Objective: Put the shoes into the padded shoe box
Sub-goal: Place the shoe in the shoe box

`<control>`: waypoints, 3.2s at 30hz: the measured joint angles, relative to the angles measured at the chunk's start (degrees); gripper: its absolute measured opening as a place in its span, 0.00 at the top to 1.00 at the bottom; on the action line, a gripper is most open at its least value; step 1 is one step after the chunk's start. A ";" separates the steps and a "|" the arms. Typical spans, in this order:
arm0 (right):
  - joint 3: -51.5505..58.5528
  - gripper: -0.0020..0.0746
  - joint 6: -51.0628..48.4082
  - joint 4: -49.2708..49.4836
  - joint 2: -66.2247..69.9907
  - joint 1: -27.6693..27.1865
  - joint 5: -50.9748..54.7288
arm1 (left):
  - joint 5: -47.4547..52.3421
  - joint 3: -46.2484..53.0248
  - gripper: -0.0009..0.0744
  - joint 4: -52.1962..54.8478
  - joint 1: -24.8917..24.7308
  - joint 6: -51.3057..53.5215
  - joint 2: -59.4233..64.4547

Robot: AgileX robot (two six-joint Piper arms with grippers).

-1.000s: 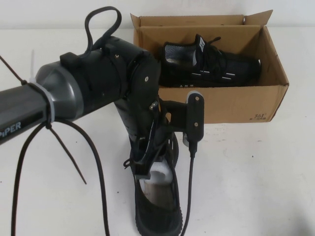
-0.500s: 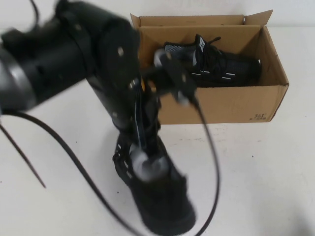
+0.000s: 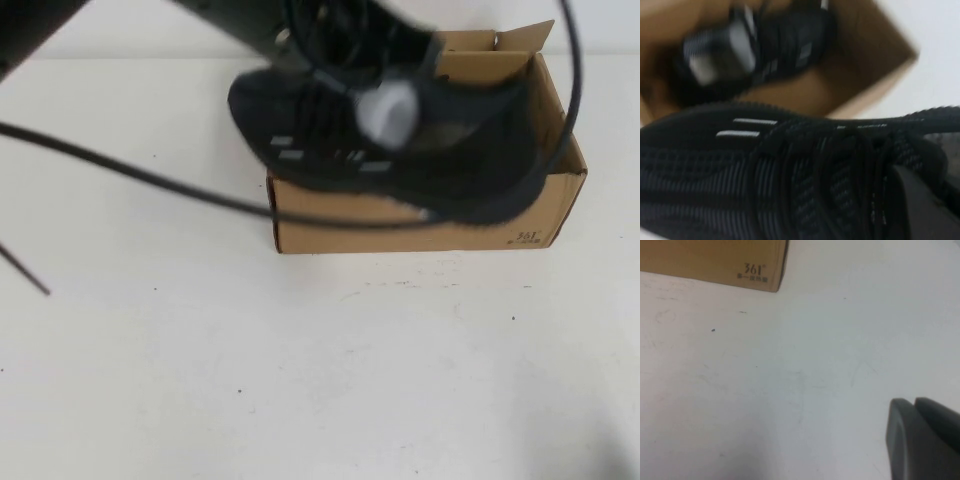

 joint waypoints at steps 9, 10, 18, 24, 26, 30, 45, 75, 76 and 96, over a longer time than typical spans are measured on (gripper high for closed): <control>0.00 0.98 0.00 0.00 0.00 0.00 0.00 | -15.08 -1.27 0.99 0.20 0.44 -7.17 5.30; 0.00 0.98 0.00 0.00 0.00 0.00 0.00 | -16.51 -1.27 0.99 0.20 0.71 -8.04 5.93; 0.00 0.98 0.00 0.00 -0.12 0.00 0.00 | -23.29 -1.27 0.99 0.32 1.32 -11.53 10.62; 0.00 0.98 0.00 0.00 -0.24 0.00 0.00 | -26.65 -1.45 0.99 0.43 1.32 -11.86 13.39; 0.00 0.98 0.00 0.00 -0.24 0.00 0.00 | -27.76 -1.43 0.99 0.43 1.32 -12.23 13.97; 0.00 0.98 0.00 0.00 -0.24 0.00 0.00 | -29.19 -1.71 0.99 0.43 1.32 -13.04 15.18; 0.00 0.98 0.00 0.00 -0.24 0.00 0.00 | -29.89 -1.79 0.99 0.78 1.32 -14.15 18.42; 0.00 0.98 0.00 0.00 -0.24 0.00 0.00 | -34.58 -1.79 0.99 6.42 1.80 -19.71 21.89; 0.00 0.98 0.00 0.00 -0.24 0.00 0.00 | -35.15 -1.79 0.99 6.42 1.80 -19.76 22.01; 0.00 0.98 0.00 0.00 -0.24 0.00 0.00 | -39.00 -1.79 0.99 10.26 2.65 -22.27 22.62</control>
